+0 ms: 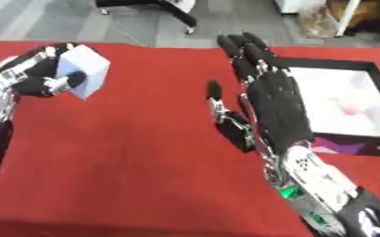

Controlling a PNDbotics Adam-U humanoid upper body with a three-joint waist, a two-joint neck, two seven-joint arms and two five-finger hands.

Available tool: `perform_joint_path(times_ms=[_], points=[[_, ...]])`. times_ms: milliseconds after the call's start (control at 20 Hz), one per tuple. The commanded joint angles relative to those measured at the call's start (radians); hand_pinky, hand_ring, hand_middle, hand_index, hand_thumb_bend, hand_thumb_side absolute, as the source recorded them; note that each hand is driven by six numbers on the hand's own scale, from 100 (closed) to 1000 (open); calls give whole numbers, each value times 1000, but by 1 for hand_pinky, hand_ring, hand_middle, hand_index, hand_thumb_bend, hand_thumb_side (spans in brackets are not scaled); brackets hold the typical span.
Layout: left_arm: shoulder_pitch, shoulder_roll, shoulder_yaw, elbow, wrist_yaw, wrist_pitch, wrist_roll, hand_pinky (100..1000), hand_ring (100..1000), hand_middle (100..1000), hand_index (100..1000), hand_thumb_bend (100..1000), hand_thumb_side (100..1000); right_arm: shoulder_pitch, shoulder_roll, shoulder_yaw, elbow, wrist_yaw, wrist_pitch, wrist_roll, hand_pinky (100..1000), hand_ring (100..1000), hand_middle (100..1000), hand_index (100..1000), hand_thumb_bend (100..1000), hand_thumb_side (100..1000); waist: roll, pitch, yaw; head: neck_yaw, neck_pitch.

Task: Pick up the objects with one hand, pass them to the other hand, and then place them into the box on the other side of the table.

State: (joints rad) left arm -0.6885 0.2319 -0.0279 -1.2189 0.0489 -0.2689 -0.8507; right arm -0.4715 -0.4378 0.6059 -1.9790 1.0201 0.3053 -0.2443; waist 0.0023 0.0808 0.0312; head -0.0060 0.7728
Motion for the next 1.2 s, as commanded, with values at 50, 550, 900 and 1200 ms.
perform_joint_path(times_ms=[50, 550, 900, 1200], points=[[-20, -39, -74, -63, 80, 37, -56, 613, 440, 417, 623, 100, 593, -40, -14, 10, -21, 14, -48, 65, 787, 920, 873, 956, 308, 243, 0, -9, -2, -28, -3], [-19, -107, -140, -96, 116, 111, -56, 638, 444, 419, 625, 100, 594, -72, 10, 32, -21, 16, -54, 106, 802, 938, 886, 969, 360, 298, -3, -6, -6, -73, -3], [-19, -145, -105, -85, 79, 94, -56, 643, 447, 422, 626, 100, 574, -65, 24, 59, -21, 18, -23, 104, 795, 941, 885, 969, 351, 322, -9, -3, -4, -41, -3], [-12, -158, -85, -96, 64, 104, -56, 647, 451, 424, 629, 100, 566, -59, 29, 69, -21, 22, -4, 101, 793, 943, 884, 971, 345, 332, -13, -1, -4, -29, -3]])
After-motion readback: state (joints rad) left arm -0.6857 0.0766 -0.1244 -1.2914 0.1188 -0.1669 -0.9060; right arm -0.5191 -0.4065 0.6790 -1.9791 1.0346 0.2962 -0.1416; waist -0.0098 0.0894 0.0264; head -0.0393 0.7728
